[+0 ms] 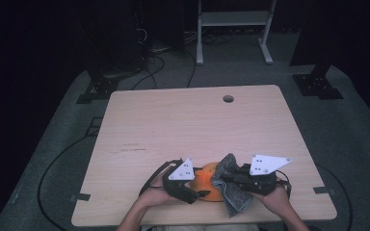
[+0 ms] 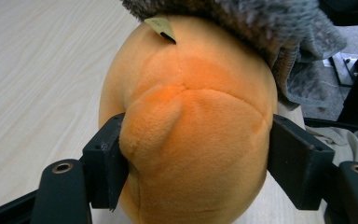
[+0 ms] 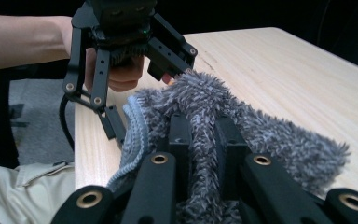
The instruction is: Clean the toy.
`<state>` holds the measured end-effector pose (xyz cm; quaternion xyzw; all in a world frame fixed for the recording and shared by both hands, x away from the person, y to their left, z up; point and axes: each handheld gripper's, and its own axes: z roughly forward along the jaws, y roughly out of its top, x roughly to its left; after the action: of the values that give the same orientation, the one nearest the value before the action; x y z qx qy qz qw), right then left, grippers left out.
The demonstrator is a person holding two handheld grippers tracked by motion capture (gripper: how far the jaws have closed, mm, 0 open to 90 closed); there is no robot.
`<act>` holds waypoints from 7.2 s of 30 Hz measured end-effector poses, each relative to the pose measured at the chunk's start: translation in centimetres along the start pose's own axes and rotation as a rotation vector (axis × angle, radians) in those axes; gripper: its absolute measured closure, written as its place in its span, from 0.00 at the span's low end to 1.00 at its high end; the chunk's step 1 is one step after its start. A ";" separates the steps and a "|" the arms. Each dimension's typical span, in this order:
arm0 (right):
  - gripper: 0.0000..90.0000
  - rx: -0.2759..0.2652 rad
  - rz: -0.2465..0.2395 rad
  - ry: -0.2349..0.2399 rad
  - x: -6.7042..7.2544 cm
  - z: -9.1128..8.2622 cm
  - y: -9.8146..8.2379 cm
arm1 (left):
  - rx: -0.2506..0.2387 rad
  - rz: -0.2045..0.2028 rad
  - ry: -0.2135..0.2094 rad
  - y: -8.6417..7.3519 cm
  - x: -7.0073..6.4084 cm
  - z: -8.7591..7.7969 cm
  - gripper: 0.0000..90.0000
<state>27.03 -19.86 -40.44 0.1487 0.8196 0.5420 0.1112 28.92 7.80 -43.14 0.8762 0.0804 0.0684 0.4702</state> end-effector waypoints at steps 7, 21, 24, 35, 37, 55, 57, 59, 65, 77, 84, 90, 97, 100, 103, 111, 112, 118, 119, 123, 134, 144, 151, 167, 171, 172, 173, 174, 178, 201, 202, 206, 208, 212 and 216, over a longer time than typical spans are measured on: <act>0.88 0.035 0.069 -0.043 -1.7 -1.4 -1.8 | -0.019 -0.022 0.001 -0.4 0.2 0.0 0.32; 0.88 -0.002 -0.009 0.036 0.7 0.9 0.6 | 0.006 0.023 0.015 -0.1 -0.3 0.2 0.34; 0.88 0.002 0.018 0.007 0.0 0.4 0.1 | 0.009 0.016 0.009 -0.6 0.0 0.0 0.34; 0.88 -0.003 0.060 -0.021 0.0 -0.1 -0.8 | -0.011 -0.124 -0.036 0.3 0.6 -0.2 0.14; 0.88 -0.003 0.032 -0.009 0.6 0.3 -0.3 | -0.003 -0.097 -0.031 0.1 0.5 -0.3 0.18; 0.88 -0.020 0.024 0.001 0.5 0.5 0.3 | 0.021 -0.031 -0.028 -0.4 0.3 -1.0 0.29; 0.88 -0.014 0.039 -0.010 0.1 0.2 0.0 | 0.025 -0.015 -0.032 -0.5 0.2 -1.1 0.31; 0.88 -0.021 0.069 -0.020 -0.3 -0.2 -0.4 | 0.025 -0.022 -0.037 -0.4 0.1 -1.1 0.31; 0.88 -0.020 0.040 -0.011 0.6 0.2 0.0 | 0.053 -0.017 -0.030 0.4 -0.2 -0.8 0.26; 0.88 0.031 0.113 -0.048 -1.2 -1.3 -2.9 | 0.029 -0.026 -0.052 -0.8 0.3 -1.3 0.33; 0.88 -0.075 0.131 -0.018 -1.0 -2.0 -1.8 | 0.019 -0.028 -0.058 -0.8 0.2 -0.8 0.33; 0.88 -0.031 0.092 -0.006 -0.6 -0.5 -1.3 | 0.026 -0.019 -0.067 -1.0 0.2 -1.1 0.33; 0.88 0.039 0.148 -0.060 -2.0 -1.8 -3.5 | 0.029 -0.021 -0.073 -1.0 0.3 -1.2 0.33; 0.88 -0.014 0.164 -0.049 -1.8 -2.4 -3.2 | 0.025 -0.018 -0.073 -1.0 0.2 -1.1 0.33; 0.88 -0.081 0.138 0.002 -1.0 -2.1 -2.0 | 0.024 -0.013 -0.077 -1.0 0.2 -1.0 0.33; 0.88 -0.011 0.122 0.013 -1.1 -0.8 -2.6 | 0.027 -0.013 -0.078 -1.0 0.1 -1.0 0.32; 0.88 -0.001 0.134 0.005 -1.4 -1.0 -3.0 | 0.026 -0.015 -0.076 -1.0 0.1 -1.0 0.32; 0.88 -0.031 0.143 0.000 -1.8 -2.2 -2.3 | 0.034 0.029 -0.065 -0.4 -0.6 -0.7 0.32; 0.88 -0.049 0.130 0.011 -1.6 -2.2 -1.8 | 0.035 0.038 -0.066 -0.3 -0.8 -0.6 0.32; 0.88 -0.050 0.082 0.046 -0.7 -1.4 -0.6 | 0.046 0.068 -0.065 0.0 -1.1 -0.5 0.31; 0.88 0.028 0.122 0.012 -1.8 -2.1 -2.6 | 0.039 0.028 -0.057 -0.2 -0.7 -0.4 0.30; 0.88 0.003 0.074 0.082 -0.2 -0.5 -1.4 | 0.047 -0.009 -0.066 0.1 -0.7 -0.2 0.21; 0.88 0.035 0.097 0.033 -1.3 -1.8 -2.1 | 0.057 0.064 -0.050 0.6 -1.4 0.0 0.30; 0.88 0.015 0.126 0.033 -1.4 -1.5 -2.5 | 0.072 0.058 -0.063 -0.5 -0.4 -1.0 0.32; 0.88 -0.007 0.181 0.042 -2.1 -2.2 -3.4 | 0.076 0.047 -0.070 -0.7 -0.1 -1.3 0.32; 0.88 -0.029 0.179 0.049 -2.1 -2.3 -3.2 | 0.073 0.038 -0.071 -0.7 0.0 -1.3 0.32; 0.88 -0.046 0.177 0.060 -1.9 -2.3 -3.0 | 0.074 0.032 -0.074 -0.8 0.1 -1.4 0.32; 0.88 -0.055 0.164 0.066 -1.8 -2.2 -2.7 | 0.072 0.032 -0.076 -0.9 0.2 -1.5 0.32; 0.88 0.007 0.147 0.072 -1.5 -1.2 -2.9 | 0.062 0.010 -0.078 -1.4 0.4 -1.8 0.31; 0.88 0.010 0.197 0.045 -2.5 -1.3 -3.5 | 0.034 -0.001 -0.089 -1.1 -0.1 -1.0 0.28; 0.88 0.018 0.200 0.033 -2.6 -1.5 -3.7 | 0.031 -0.002 -0.090 -1.1 -0.2 -1.0 0.28; 0.88 -0.028 0.169 0.019 -2.2 -2.3 -2.8 | 0.023 0.003 -0.085 -0.7 -0.4 -0.6 0.27; 0.88 -0.049 0.151 0.033 -1.9 -2.2 -2.3 | 0.021 0.012 -0.084 -0.4 -0.6 -0.4 0.25; 0.88 -0.007 0.129 0.047 -1.4 -1.3 -2.4 | -0.002 -0.019 -0.107 -0.1 -0.4 -0.5 0.16; 0.88 -0.009 0.135 0.047 -1.4 -1.4 -2.7 | -0.011 -0.114 -0.111 -0.1 0.5 -0.5 0.07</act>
<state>27.49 -22.52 -42.33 0.1902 0.8078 0.5551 0.0556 29.31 8.43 -42.94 0.8700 0.1036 -0.0065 0.4821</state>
